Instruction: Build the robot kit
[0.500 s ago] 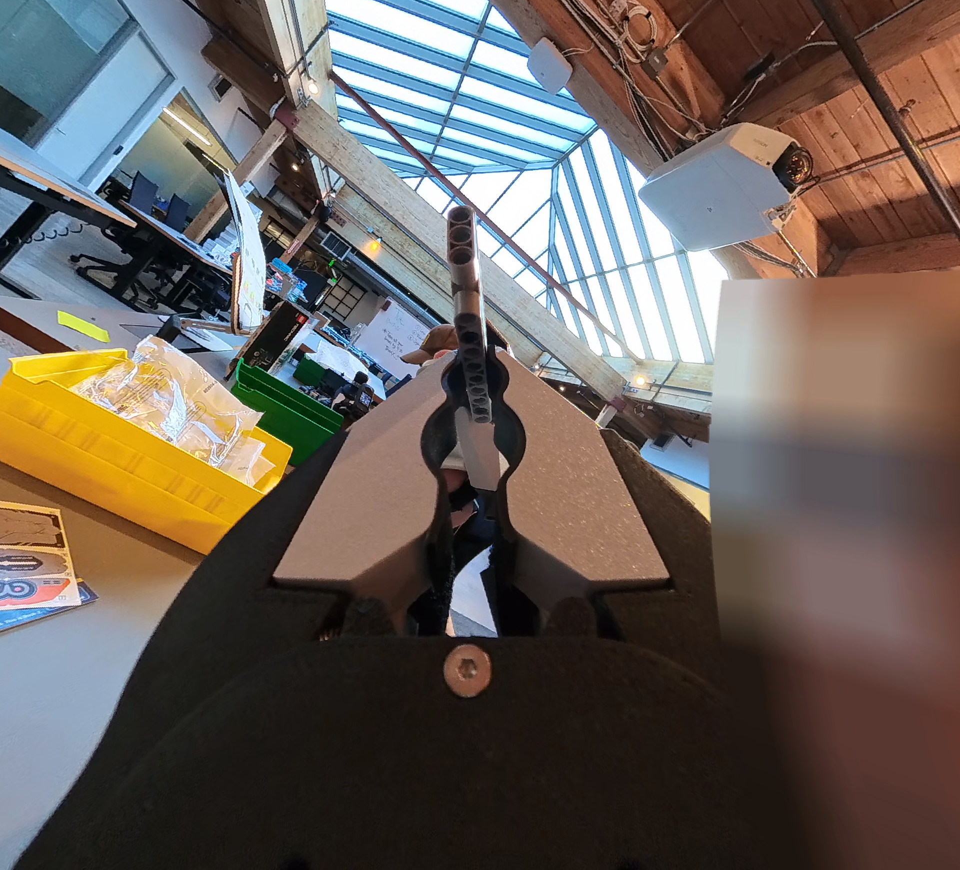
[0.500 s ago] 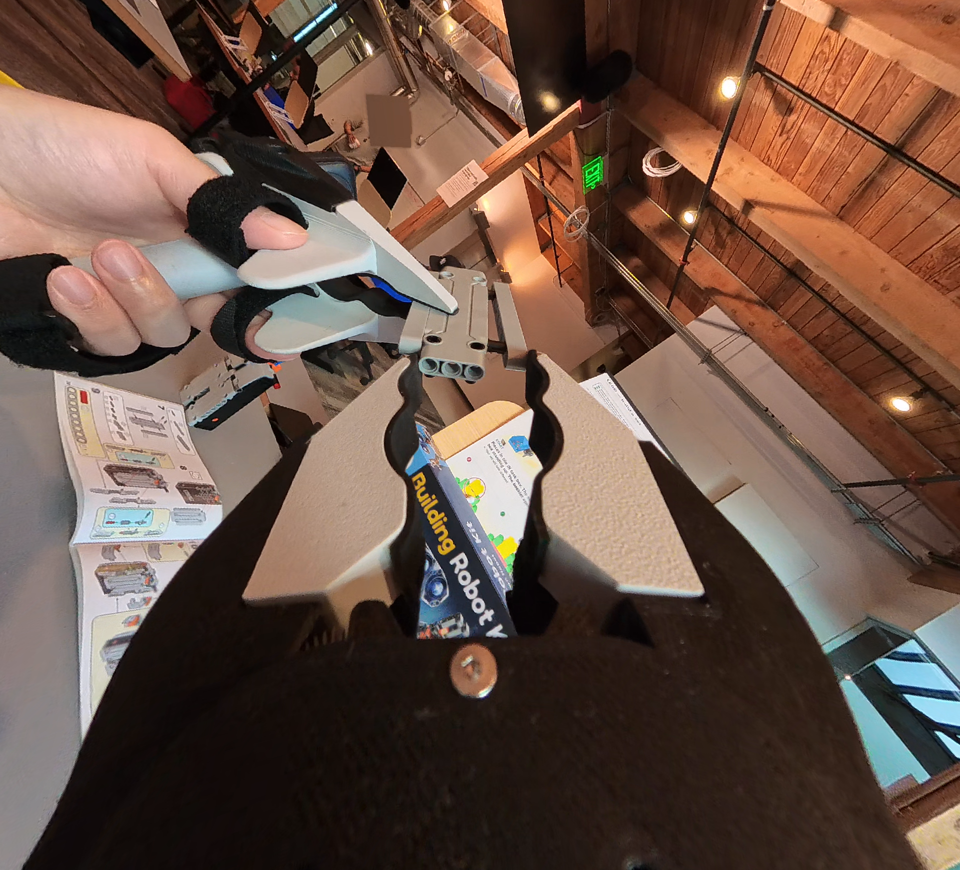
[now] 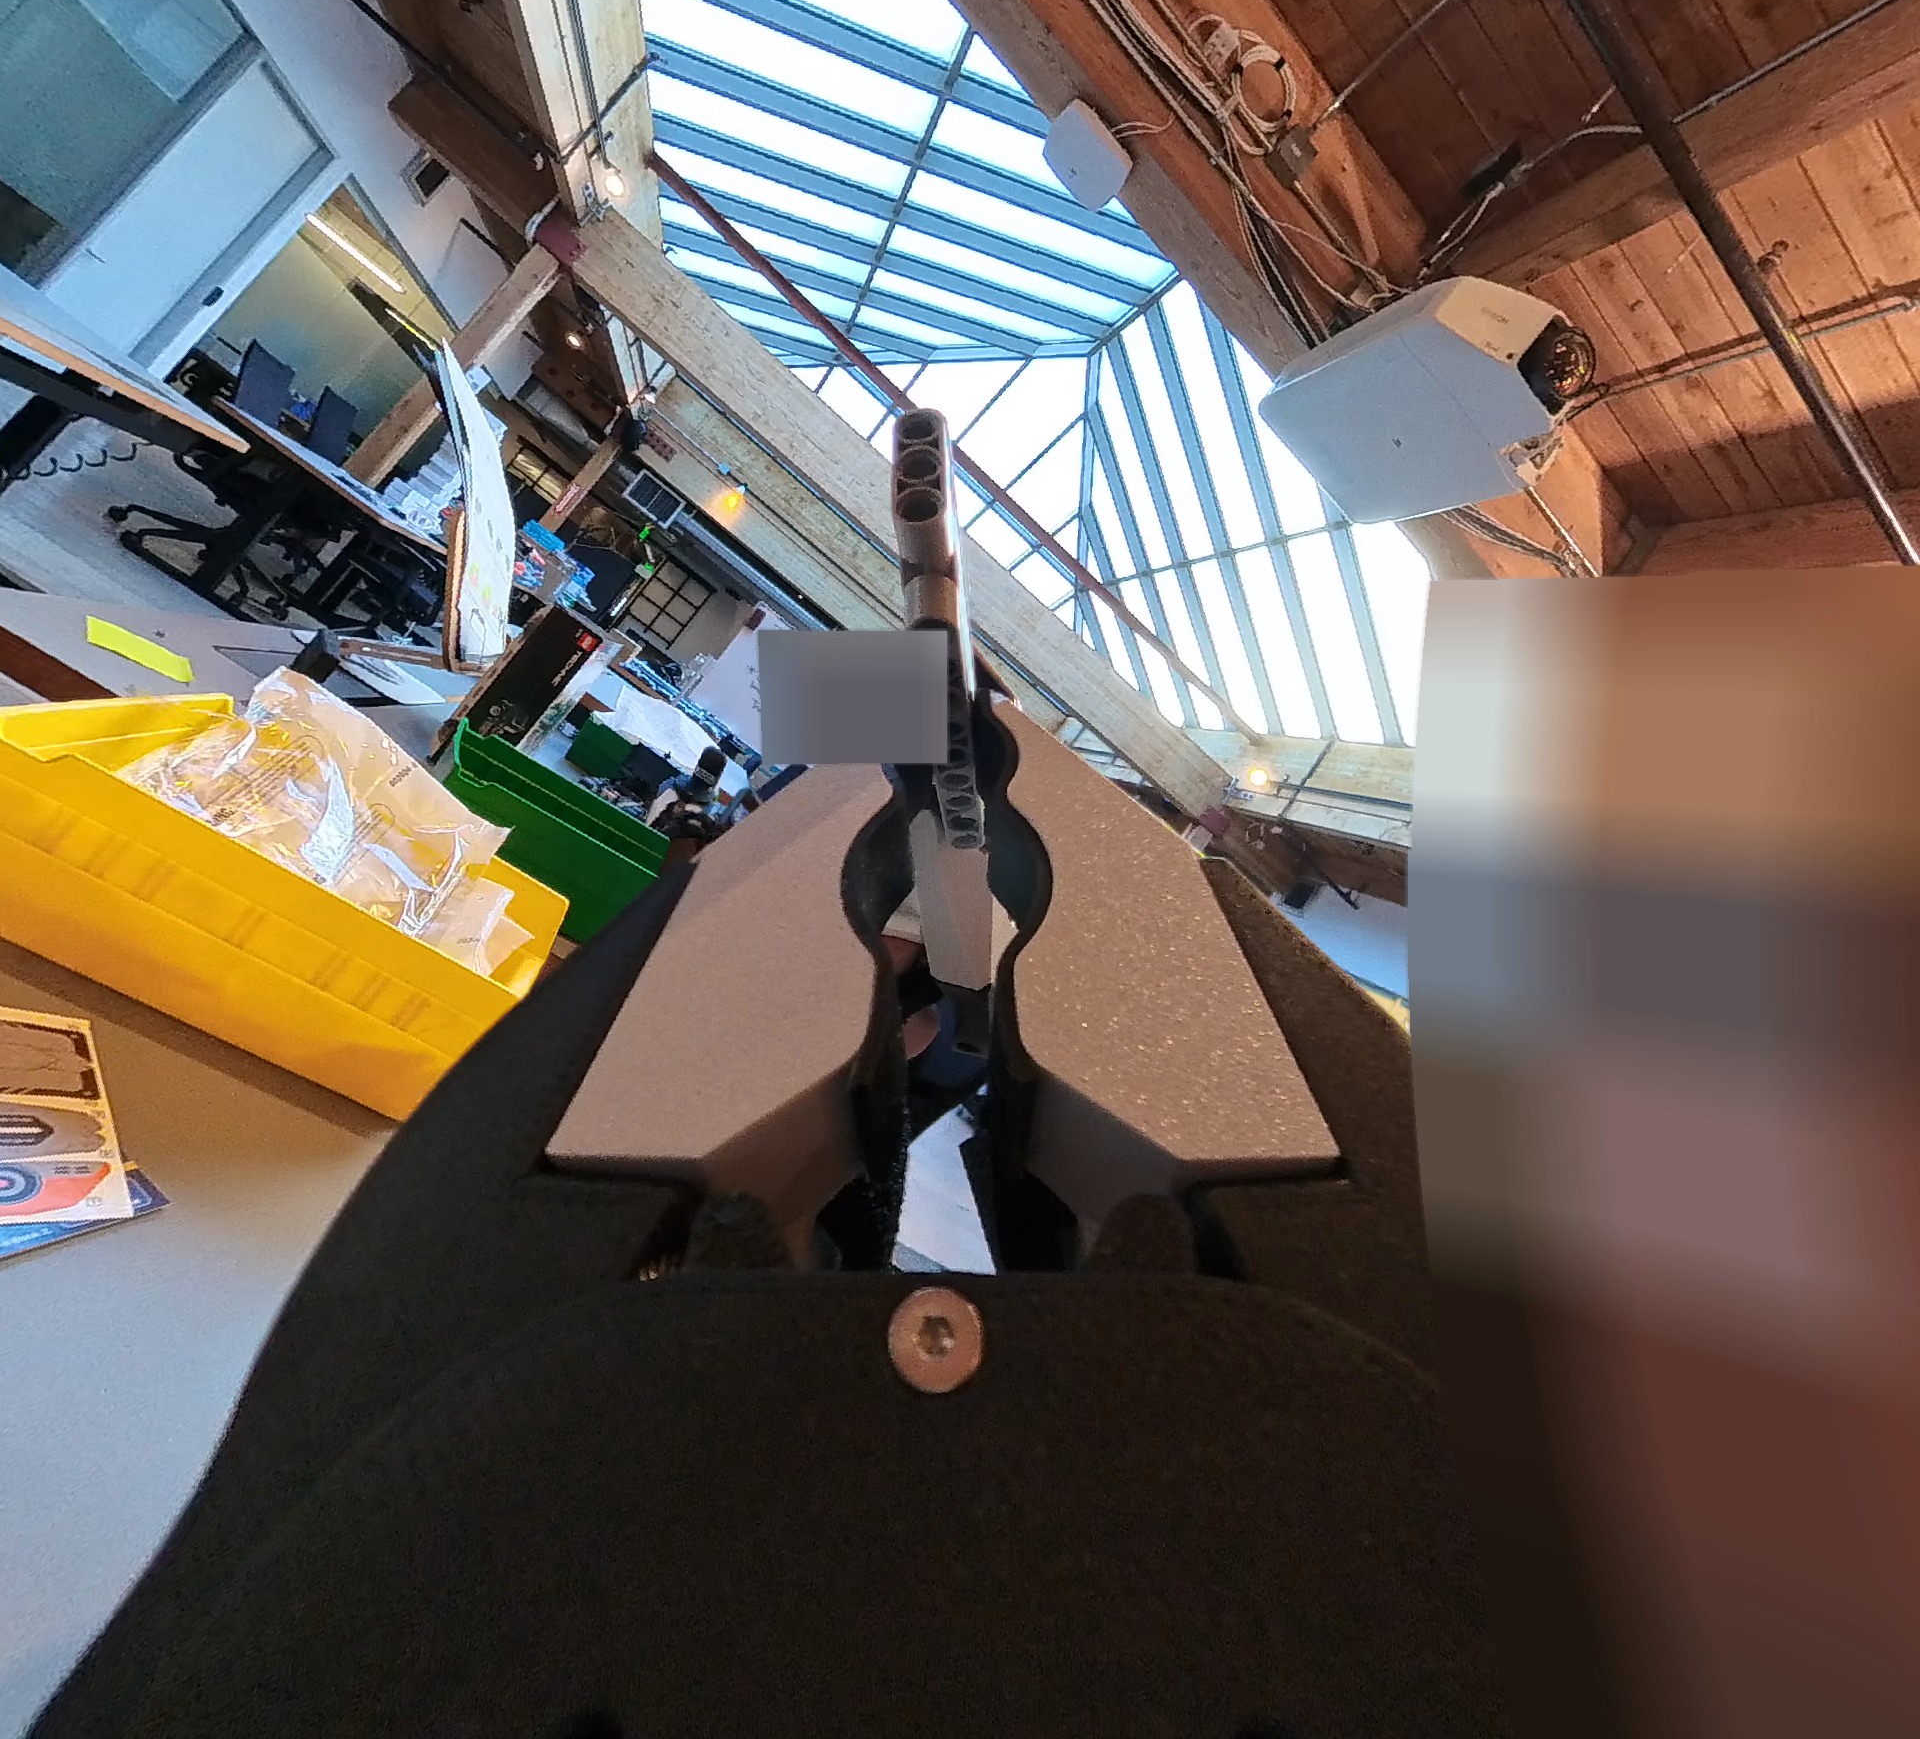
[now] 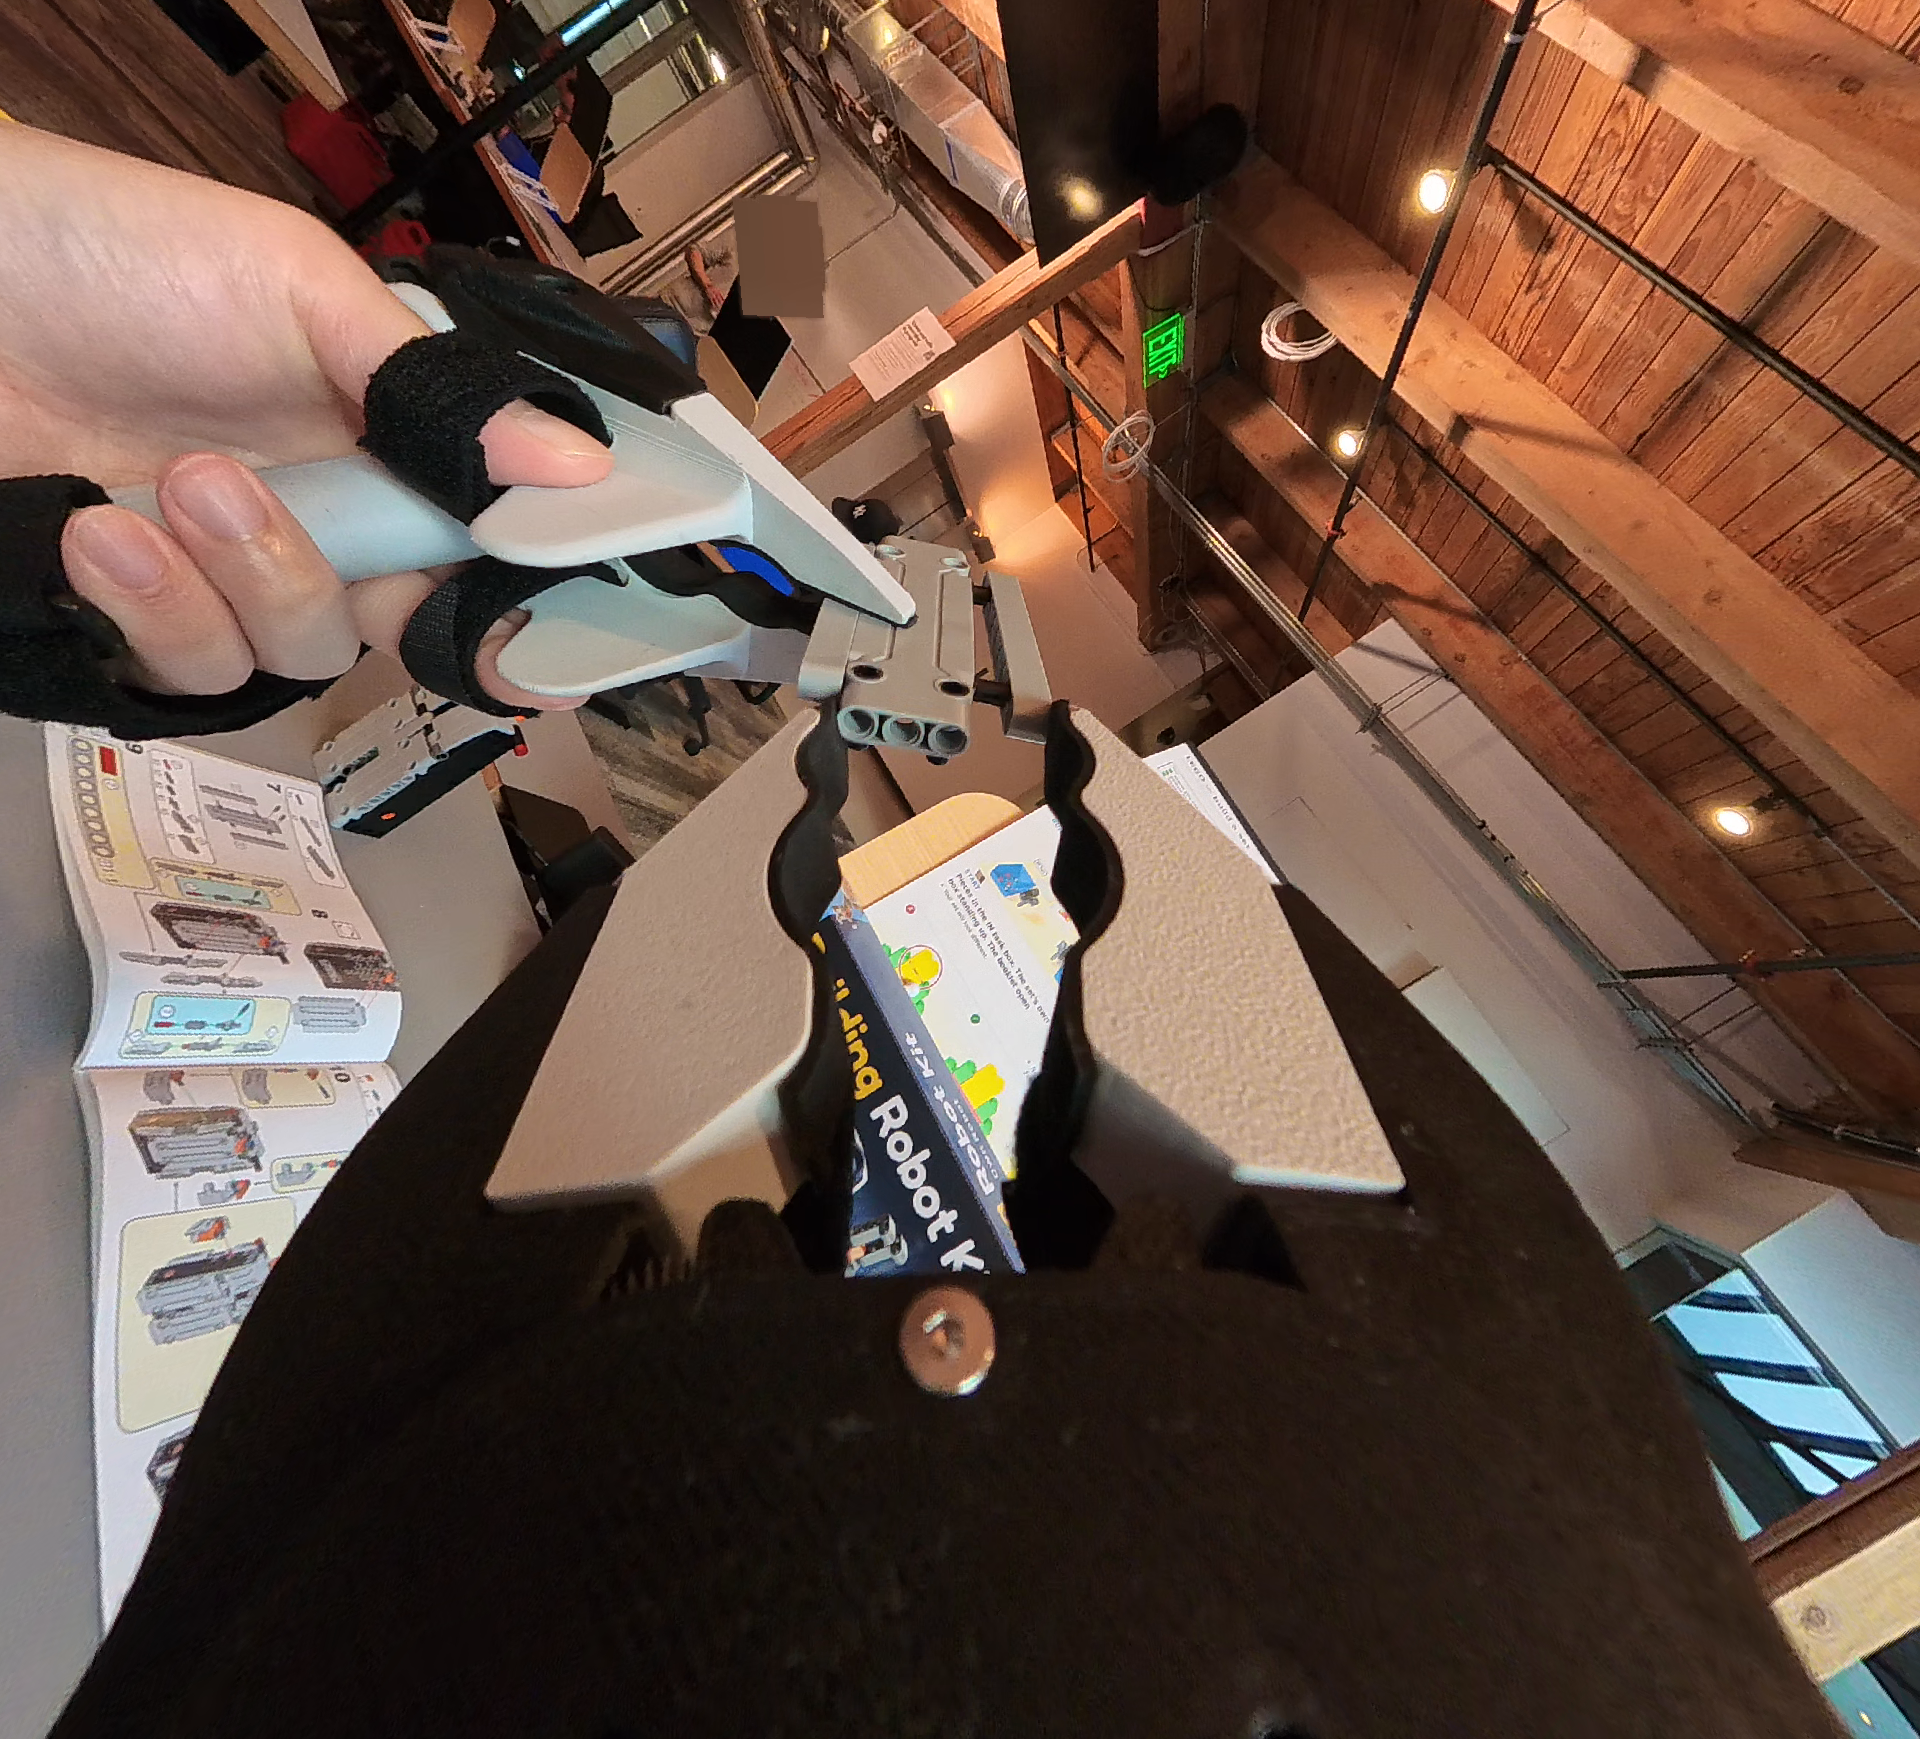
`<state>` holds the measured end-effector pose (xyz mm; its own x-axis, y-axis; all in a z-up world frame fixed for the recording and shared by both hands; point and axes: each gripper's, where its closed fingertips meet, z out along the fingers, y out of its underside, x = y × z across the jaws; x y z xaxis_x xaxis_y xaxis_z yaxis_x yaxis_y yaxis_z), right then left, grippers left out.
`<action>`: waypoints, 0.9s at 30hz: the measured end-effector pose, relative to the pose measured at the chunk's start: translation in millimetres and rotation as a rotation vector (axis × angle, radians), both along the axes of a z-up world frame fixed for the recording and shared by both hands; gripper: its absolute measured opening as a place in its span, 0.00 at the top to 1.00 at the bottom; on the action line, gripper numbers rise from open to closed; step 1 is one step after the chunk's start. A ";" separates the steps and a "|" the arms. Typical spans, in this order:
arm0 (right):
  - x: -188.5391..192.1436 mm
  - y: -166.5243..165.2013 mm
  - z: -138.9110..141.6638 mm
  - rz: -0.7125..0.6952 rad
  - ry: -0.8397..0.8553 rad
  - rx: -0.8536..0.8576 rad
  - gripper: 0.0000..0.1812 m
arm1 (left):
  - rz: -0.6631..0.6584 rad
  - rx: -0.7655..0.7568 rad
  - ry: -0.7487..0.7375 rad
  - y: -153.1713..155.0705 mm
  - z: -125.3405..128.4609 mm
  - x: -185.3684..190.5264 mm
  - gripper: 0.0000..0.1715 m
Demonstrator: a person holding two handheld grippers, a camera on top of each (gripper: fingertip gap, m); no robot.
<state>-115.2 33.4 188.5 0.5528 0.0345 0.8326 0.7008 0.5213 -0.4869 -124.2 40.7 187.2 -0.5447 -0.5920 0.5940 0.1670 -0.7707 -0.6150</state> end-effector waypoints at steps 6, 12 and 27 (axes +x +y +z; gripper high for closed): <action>-1.0 5.2 -24.7 0.251 0.121 -0.310 0.69 | 0.115 0.216 0.102 17.3 -9.9 0.3 0.97; 43.5 11.6 7.9 0.758 0.835 -0.582 0.93 | 0.143 0.511 0.197 15.4 -20.8 -7.7 0.97; 21.6 45.2 -7.4 0.074 0.573 -0.325 1.00 | 0.344 0.739 0.237 25.4 -23.3 -10.0 0.97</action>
